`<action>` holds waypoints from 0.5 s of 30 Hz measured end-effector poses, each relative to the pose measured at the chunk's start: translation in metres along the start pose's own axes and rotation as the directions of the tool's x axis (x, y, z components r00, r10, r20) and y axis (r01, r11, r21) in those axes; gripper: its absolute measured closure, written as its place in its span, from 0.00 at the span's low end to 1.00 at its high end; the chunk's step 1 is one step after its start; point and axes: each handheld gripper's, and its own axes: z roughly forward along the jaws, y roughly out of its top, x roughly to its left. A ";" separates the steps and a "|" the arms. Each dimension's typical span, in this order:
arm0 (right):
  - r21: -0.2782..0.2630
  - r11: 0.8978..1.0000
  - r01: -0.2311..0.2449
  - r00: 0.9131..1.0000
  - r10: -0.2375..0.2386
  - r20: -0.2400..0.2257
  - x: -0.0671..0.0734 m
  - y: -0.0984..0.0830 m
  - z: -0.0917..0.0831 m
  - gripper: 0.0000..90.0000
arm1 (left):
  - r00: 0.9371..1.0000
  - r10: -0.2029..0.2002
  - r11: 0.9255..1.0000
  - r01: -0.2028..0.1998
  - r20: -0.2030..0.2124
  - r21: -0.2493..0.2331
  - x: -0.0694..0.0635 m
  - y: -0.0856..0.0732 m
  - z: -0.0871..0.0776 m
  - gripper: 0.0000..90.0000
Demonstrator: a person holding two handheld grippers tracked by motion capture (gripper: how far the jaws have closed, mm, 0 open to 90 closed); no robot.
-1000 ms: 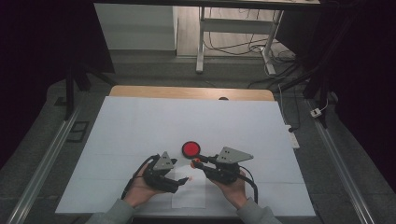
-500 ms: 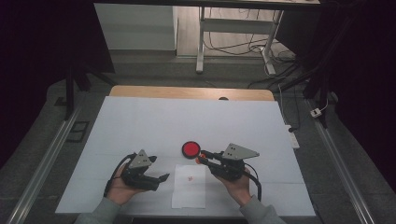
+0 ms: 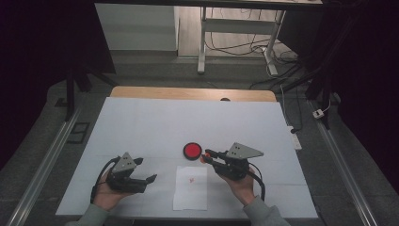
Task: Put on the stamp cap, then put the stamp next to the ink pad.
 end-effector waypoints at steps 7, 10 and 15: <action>0.003 1.000 0.001 1.000 -0.001 0.007 -0.004 0.000 -0.001 0.80 | 1.000 -0.011 1.000 0.011 -0.016 -0.004 0.006 -0.005 -0.003 0.22; 0.003 1.000 0.002 1.000 -0.002 0.010 -0.004 0.000 -0.001 0.80 | 1.000 -0.010 1.000 0.010 -0.018 -0.004 0.006 -0.004 -0.002 0.23; -0.001 1.000 0.002 1.000 -0.002 0.015 -0.005 0.000 -0.002 0.80 | 1.000 -0.004 1.000 0.004 -0.014 0.000 0.006 -0.005 -0.001 0.23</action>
